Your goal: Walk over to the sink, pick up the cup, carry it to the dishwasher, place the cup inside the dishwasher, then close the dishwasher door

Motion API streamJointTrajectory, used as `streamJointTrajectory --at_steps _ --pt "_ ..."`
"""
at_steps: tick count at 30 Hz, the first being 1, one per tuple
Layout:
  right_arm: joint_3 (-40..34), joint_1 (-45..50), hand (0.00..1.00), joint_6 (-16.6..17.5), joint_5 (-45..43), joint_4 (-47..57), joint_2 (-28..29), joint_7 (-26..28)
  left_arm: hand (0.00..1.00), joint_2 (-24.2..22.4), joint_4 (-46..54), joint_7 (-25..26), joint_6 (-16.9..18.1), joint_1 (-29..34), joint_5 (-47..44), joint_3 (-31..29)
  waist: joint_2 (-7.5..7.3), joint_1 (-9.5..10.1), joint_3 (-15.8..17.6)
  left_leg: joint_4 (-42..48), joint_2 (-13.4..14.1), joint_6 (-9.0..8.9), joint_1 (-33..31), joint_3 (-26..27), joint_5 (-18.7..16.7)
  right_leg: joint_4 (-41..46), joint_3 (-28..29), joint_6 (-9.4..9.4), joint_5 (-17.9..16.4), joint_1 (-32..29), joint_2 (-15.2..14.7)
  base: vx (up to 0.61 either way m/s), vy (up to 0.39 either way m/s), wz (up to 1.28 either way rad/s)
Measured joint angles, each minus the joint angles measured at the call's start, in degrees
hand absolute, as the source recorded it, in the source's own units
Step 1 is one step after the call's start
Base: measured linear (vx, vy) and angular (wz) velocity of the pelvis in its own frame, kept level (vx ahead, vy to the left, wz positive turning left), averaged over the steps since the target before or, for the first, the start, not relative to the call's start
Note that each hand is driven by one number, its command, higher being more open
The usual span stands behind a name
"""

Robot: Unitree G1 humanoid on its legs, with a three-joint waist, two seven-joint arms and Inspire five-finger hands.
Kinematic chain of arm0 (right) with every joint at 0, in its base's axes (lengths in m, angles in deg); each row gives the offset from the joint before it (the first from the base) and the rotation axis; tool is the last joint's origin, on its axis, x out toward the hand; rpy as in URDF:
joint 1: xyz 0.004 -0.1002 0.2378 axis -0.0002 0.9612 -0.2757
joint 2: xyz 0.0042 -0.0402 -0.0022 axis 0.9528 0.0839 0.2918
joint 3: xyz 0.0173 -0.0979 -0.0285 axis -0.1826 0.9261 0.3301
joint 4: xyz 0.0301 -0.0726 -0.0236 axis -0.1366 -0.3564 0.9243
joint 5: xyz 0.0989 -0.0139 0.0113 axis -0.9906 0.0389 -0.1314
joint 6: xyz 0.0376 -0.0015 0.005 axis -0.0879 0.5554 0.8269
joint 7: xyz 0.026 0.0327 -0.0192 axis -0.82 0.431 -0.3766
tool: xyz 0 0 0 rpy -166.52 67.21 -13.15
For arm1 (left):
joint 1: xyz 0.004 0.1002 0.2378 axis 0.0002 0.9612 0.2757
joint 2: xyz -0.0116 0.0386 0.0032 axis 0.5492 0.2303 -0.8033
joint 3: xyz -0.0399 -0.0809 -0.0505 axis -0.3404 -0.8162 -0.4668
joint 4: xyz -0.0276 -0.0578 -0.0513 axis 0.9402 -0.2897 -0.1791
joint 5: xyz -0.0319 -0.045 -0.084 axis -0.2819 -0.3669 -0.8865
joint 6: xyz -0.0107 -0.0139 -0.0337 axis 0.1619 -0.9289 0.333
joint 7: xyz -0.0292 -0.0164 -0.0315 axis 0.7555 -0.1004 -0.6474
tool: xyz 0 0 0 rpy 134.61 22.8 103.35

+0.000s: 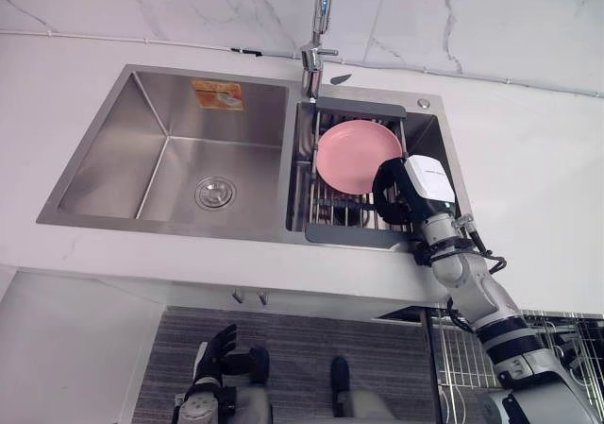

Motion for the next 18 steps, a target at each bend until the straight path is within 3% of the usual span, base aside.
streamJointTrajectory --at_steps 6,18 --pt "0.70 -0.11 0.30 1.32 0.02 5.22 -2.42 0.47 0.90 -0.01 0.57 -0.08 0.16 -0.03 0.01 -0.19 0.01 1.02 0.01 0.26 0.09 -0.10 0.29 -0.32 0.47 -0.02 -0.17 -0.48 0.40 0.40 0.09 0.03 -0.008 0.03" --pt "1.88 -2.96 0.30 3.34 0.06 16.01 -4.80 0.87 0.90 -0.26 0.26 -0.64 -0.14 -0.02 0.16 -1.25 -0.07 1.17 -0.03 0.23 0.28 0.35 2.68 -0.31 -0.27 -0.30 -0.01 -0.59 0.59 2.75 0.21 0.01 -0.004 0.00"
